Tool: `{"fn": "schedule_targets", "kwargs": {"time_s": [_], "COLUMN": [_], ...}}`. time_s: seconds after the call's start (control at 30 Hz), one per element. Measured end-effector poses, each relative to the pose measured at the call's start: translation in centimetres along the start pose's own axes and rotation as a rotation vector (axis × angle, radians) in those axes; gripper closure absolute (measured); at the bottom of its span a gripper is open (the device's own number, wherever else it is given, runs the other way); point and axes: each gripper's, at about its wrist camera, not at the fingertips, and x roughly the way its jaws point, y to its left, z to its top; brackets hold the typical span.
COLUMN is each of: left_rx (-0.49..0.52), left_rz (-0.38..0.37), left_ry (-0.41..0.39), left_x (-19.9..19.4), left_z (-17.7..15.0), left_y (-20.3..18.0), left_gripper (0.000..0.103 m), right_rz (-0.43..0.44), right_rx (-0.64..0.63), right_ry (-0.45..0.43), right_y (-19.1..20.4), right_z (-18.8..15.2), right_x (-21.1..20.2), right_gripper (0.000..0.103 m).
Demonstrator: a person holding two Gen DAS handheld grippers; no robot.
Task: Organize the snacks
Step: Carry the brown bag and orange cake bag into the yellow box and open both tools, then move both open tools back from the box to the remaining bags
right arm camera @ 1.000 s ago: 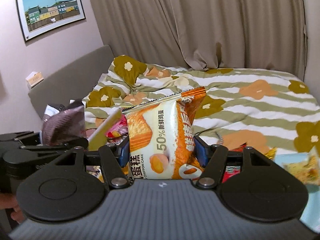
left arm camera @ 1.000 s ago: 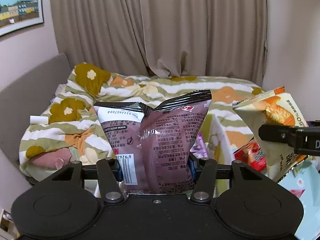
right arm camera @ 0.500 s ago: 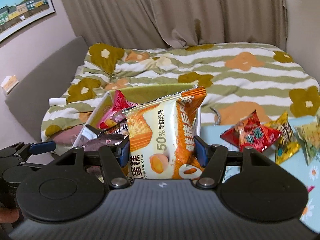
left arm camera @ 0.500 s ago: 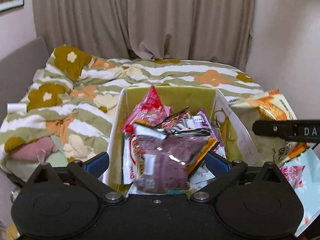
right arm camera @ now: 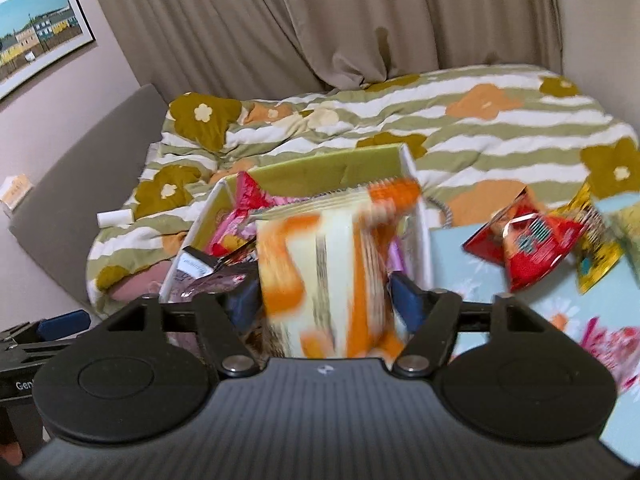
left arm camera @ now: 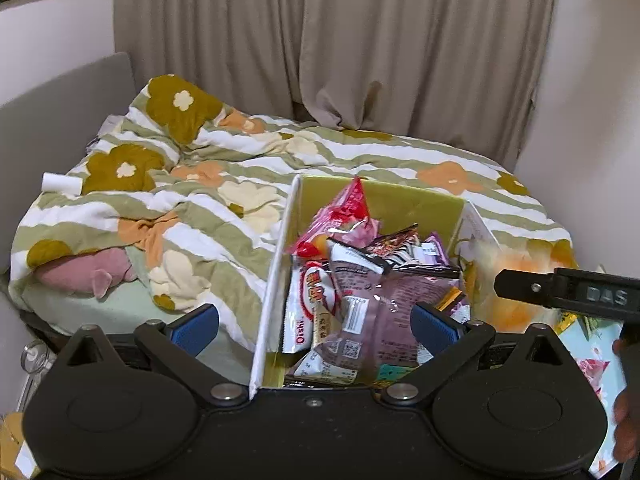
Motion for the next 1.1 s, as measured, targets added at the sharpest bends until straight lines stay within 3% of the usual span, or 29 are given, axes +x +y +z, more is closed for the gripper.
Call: {"fn": "schedule_targets", "kwargs": {"time_s": [0.33,0.73,1.1], "left_rx": [-0.013,0.037,0.139], "left_rz": [0.001,-0.029,-0.124], "left_ry": [0.004,-0.051,-0.093], "left_x": [-0.3,-2.5,-4.4], "left_z": [-0.4,0.0,0.6], "left_y": [-0.1,-1.6,-4.8], "left_gripper": [0.0,0.0,0.0], "right_rz": [-0.002,0.015,-0.072], "right_rx": [0.022,-0.002,0.01], "right_ry": [0.005,-0.059,-0.128], "right_y": [-1.2,-1.1,-2.8], "right_z": [-0.8,-0.3,-0.6], "right_x": [-0.8,-3.8,-8.3], "right_gripper": [0.0,0.0,0.0]}}
